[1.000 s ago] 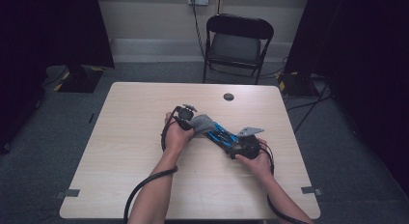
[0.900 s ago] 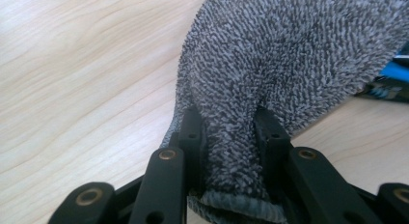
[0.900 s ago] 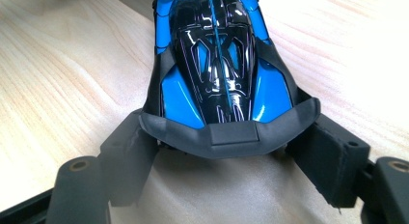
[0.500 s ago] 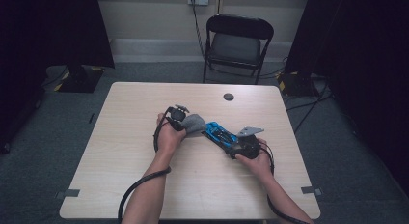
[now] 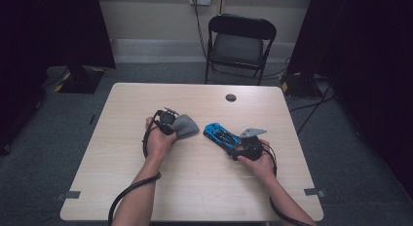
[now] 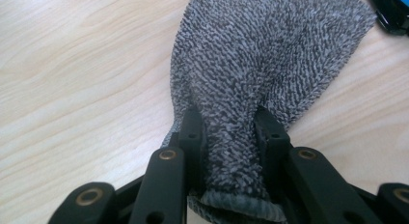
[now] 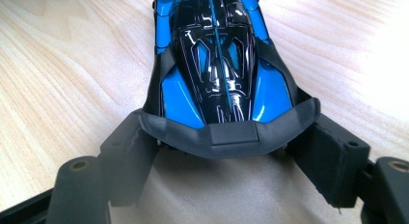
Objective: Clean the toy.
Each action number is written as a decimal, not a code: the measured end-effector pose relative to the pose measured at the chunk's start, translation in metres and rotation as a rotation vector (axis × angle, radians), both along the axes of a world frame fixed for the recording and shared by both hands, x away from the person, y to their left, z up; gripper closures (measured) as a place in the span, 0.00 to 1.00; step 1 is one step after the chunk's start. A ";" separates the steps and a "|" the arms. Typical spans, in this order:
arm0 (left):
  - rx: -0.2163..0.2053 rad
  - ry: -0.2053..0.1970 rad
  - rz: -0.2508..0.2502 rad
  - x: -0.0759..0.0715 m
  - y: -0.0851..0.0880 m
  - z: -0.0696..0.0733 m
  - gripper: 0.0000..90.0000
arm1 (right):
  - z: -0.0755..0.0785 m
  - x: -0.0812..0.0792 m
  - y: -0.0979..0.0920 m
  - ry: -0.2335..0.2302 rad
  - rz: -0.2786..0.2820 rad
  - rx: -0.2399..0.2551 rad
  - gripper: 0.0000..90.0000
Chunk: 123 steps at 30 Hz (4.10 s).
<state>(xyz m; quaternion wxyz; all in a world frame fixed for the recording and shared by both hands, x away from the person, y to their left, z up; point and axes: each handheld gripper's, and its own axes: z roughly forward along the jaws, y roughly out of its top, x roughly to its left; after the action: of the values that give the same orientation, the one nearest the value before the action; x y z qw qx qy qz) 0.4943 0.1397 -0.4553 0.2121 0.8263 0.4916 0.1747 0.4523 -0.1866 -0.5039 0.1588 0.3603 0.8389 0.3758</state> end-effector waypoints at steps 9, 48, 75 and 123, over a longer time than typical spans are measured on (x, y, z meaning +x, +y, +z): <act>-0.055 -0.059 -0.047 -0.018 0.001 0.022 0.78 | 0.000 0.000 0.000 0.000 0.000 0.000 0.29; -0.148 -0.104 -0.299 -0.056 -0.094 0.039 0.78 | 0.000 0.000 0.000 -0.001 0.001 -0.001 0.29; 0.005 -0.033 -0.403 -0.044 -0.148 0.013 0.78 | 0.000 0.000 0.000 -0.001 0.002 0.000 0.29; 0.040 0.012 -0.187 0.007 -0.102 0.007 0.77 | 0.000 0.001 0.000 0.000 0.005 -0.002 0.29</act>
<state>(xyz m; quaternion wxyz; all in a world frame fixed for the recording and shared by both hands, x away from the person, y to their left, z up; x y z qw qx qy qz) 0.5013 0.0377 -0.4483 0.2081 0.8737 0.4100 0.1589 0.4529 -0.1869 -0.5039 0.1584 0.3581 0.8400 0.3756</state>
